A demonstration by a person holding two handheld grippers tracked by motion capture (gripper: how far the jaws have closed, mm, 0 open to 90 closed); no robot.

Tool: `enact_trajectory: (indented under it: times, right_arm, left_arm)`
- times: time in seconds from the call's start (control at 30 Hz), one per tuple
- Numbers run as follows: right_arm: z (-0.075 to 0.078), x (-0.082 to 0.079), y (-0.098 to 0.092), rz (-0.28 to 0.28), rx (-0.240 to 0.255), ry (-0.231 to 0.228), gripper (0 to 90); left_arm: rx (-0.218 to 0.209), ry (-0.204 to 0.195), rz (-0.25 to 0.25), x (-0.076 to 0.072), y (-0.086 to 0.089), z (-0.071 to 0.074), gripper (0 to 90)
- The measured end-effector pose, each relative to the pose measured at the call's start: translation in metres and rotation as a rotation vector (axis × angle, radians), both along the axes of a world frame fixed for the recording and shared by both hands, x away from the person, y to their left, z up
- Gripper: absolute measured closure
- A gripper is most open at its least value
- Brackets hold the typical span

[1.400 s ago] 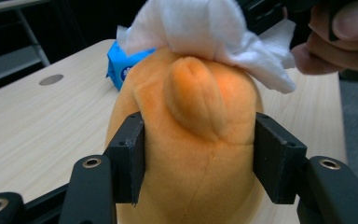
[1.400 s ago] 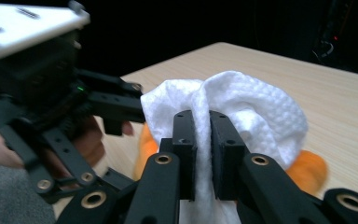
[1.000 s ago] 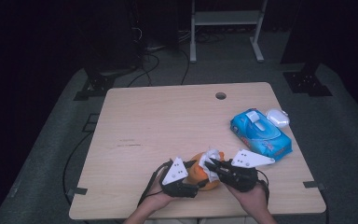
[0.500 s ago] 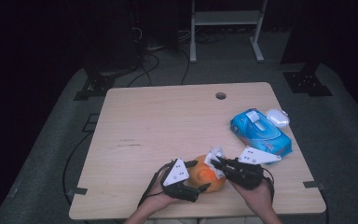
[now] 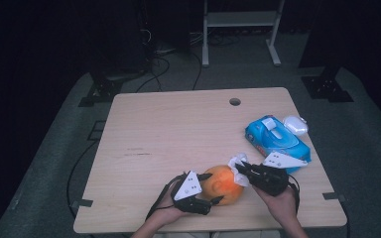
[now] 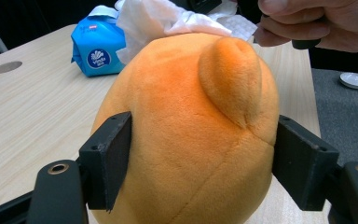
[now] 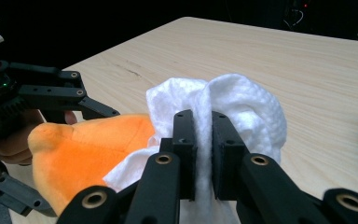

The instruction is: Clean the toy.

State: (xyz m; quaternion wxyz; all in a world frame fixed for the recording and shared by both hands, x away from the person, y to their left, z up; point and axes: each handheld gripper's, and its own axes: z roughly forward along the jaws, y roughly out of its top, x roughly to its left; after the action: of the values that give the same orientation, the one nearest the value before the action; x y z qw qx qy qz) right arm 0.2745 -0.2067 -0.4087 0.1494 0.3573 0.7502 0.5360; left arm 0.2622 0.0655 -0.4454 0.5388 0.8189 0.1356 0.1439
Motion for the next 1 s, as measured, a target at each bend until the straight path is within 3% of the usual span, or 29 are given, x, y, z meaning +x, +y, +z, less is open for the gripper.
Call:
enact_trajectory:
  times: [0.17,0.33,0.4,0.47,0.57,0.77,0.93,1.0]
  right_arm:
    - [0.0,0.0,0.0,0.004,0.016,0.007,81.1]
    - [-0.009,0.008,-0.015,-0.06,0.03,0.053,81.1]
    - [-0.01,0.009,-0.016,-0.061,0.045,0.071,81.1]
    - [-0.005,0.005,-0.012,-0.038,0.075,0.056,81.1]
    - [0.001,0.001,-0.006,-0.011,0.072,0.022,81.0]
    - [-0.013,0.008,-0.015,-0.047,0.093,0.087,81.1]
    - [0.005,-0.004,-0.004,0.022,0.116,0.009,80.8]
    - [0.005,-0.005,-0.001,0.044,0.113,0.008,80.9]
  left_arm:
    - [0.001,0.01,0.008,0.001,0.003,0.0,26.8]
    - [-0.012,0.03,0.014,0.003,0.008,0.0,26.8]
    - [-0.018,0.038,0.015,0.005,0.01,-0.001,26.7]
    - [-0.016,0.043,0.015,0.006,0.012,-0.001,26.7]
    - [-0.024,0.05,0.016,0.007,0.013,-0.002,26.7]
    - [-0.03,0.058,0.026,0.007,0.015,-0.001,26.6]
    - [-0.047,0.076,0.033,0.01,0.016,-0.002,26.7]
    - [-0.048,0.076,0.035,0.011,0.015,-0.002,26.7]
